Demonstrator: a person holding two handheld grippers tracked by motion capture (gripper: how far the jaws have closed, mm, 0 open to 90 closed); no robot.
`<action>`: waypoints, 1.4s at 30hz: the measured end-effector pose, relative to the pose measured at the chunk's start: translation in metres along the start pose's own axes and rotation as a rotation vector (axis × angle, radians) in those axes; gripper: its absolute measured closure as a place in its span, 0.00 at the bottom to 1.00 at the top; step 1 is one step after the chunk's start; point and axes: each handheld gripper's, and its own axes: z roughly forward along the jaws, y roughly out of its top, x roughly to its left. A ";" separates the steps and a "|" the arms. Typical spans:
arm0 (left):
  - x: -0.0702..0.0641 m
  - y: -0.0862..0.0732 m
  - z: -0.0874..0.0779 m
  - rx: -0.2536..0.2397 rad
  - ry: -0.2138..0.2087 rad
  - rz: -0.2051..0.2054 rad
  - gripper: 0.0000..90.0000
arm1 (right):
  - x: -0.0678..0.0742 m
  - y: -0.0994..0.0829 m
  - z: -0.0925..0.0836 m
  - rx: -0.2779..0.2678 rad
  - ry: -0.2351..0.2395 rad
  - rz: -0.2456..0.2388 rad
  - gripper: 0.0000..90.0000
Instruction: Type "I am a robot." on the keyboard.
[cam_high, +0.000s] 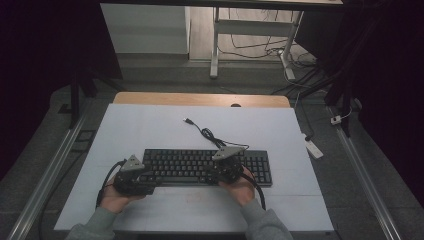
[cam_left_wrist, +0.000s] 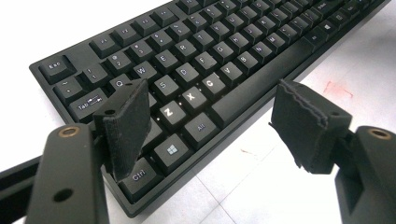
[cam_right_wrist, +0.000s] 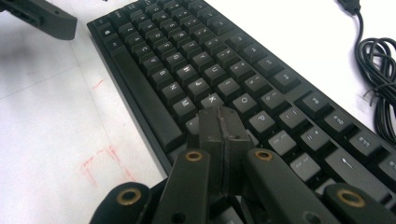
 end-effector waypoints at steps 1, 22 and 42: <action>0.000 0.000 0.000 0.000 0.000 0.001 0.31 | 0.000 0.001 0.002 0.003 -0.002 -0.001 0.99; -0.001 0.000 0.001 0.007 -0.013 0.002 0.29 | -0.001 -0.003 0.025 0.059 -0.004 0.008 0.99; 0.000 0.001 -0.003 -0.010 -0.003 0.001 0.29 | -0.005 -0.003 -0.001 -0.072 -0.053 0.006 0.72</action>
